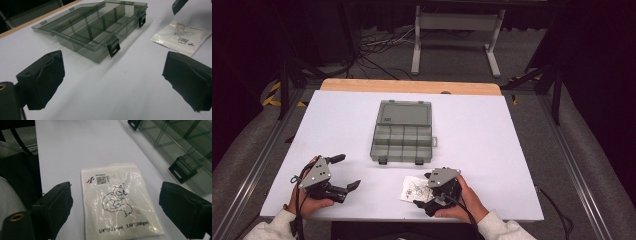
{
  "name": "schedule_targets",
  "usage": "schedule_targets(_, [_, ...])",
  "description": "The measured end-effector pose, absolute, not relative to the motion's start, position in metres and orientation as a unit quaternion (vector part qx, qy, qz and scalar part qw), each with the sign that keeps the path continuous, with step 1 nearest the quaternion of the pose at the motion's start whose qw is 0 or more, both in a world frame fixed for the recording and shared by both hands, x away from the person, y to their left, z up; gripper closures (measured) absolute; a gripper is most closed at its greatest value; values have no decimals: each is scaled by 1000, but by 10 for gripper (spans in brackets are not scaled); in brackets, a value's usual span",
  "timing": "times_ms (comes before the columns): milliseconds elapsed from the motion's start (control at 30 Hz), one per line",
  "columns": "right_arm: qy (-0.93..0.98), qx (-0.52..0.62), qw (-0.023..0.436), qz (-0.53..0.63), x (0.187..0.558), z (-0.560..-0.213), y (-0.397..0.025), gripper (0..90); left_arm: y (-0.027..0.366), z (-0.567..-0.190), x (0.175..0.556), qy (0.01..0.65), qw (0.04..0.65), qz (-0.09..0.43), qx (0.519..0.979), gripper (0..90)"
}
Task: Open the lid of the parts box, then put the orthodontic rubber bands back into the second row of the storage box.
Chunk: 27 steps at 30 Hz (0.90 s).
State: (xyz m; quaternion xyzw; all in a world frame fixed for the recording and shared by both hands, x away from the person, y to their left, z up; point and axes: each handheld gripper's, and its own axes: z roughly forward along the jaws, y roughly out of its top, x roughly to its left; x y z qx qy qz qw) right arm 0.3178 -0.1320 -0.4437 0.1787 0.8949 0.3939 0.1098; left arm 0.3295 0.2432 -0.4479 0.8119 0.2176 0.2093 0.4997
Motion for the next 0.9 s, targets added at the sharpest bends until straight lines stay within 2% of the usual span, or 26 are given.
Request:
schedule_targets(333, [915, 177, 76, 355, 328, -459, -116, 145, 241, -449, 331, 218, 491, 211, 816, 44])
schedule_targets(367, [916, 173, 85, 352, 326, -461, -115, 147, 240, -449, 331, 217, 493, 210, 816, 44])
schedule_targets(500, [913, 180, 86, 355, 325, -461, -116, 188, 238, -448, 331, 212, 491, 213, 817, 47])
schedule_targets(567, [913, 181, 89, 356, 324, -459, -117, 255, 238, -448, 331, 213, 488, 211, 820, 47])
schedule_targets(633, [913, 179, 89, 357, 324, -459, -117, 260, 237, -448, 331, 212, 488, 212, 820, 47])
schedule_targets(700, [913, 177, 90, 357, 324, -459, -117, 241, 238, -448, 331, 212, 487, 213, 820, 48])
schedule_targets(733, [911, 183, 104, 354, 325, -460, -116, 157, 238, -449, 331, 213, 487, 211, 820, 48])
schedule_targets(767, [911, 184, 105, 354, 326, -461, -116, 127, 238, -449, 331, 213, 487, 211, 820, 49])
schedule_targets(900, [910, 196, 98, 351, 330, -462, -116, 94, 238, -449, 332, 214, 486, 209, 821, 49])
